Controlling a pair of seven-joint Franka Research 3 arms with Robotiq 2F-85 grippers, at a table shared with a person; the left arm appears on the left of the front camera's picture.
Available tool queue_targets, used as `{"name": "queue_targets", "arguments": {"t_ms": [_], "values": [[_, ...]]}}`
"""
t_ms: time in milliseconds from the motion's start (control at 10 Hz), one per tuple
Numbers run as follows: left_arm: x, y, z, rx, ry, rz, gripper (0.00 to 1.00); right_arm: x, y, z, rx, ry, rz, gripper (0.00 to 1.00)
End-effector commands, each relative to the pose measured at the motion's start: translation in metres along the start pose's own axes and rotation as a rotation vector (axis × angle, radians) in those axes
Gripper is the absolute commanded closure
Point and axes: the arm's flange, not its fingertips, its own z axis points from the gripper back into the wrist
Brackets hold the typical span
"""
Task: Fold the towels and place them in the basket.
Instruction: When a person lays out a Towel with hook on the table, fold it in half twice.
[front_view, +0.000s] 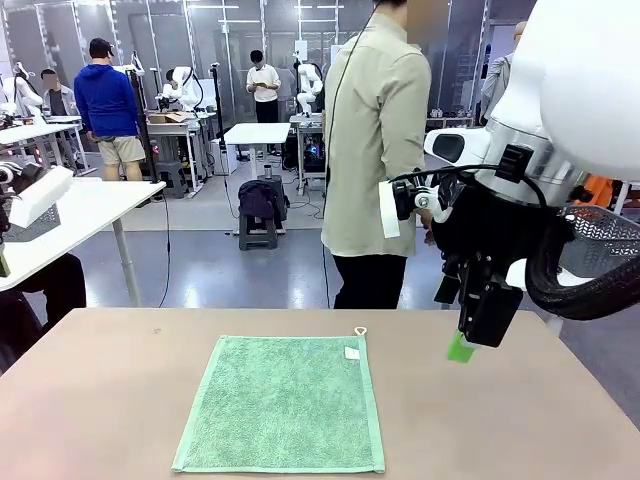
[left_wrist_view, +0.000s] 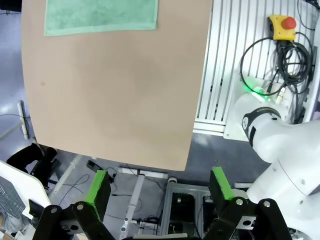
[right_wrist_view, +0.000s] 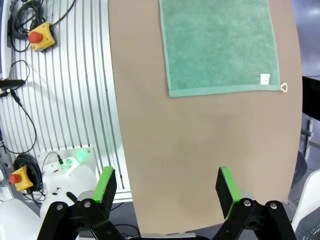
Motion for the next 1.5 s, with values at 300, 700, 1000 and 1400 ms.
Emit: {"name": "queue_targets", "arguments": {"t_ms": [300,700,1000,1400], "values": [[0.032,0.026,-0.045,-0.022,-0.051,-0.078,0.0,0.007,-0.041,-0.04,0.053,-0.036,0.041,0.0],[0.116,0.043,-0.139,-0.072,-0.131,-0.218,0.0,0.03,-0.069,-0.119,0.165,-0.028,0.068,0.0],[0.151,0.037,-0.183,-0.105,-0.164,-0.262,0.0,0.045,-0.058,-0.175,0.18,-0.004,0.044,0.0],[0.164,0.029,-0.225,-0.109,-0.191,-0.208,0.0,0.051,-0.048,-0.229,0.164,0.056,-0.006,0.0]]}}
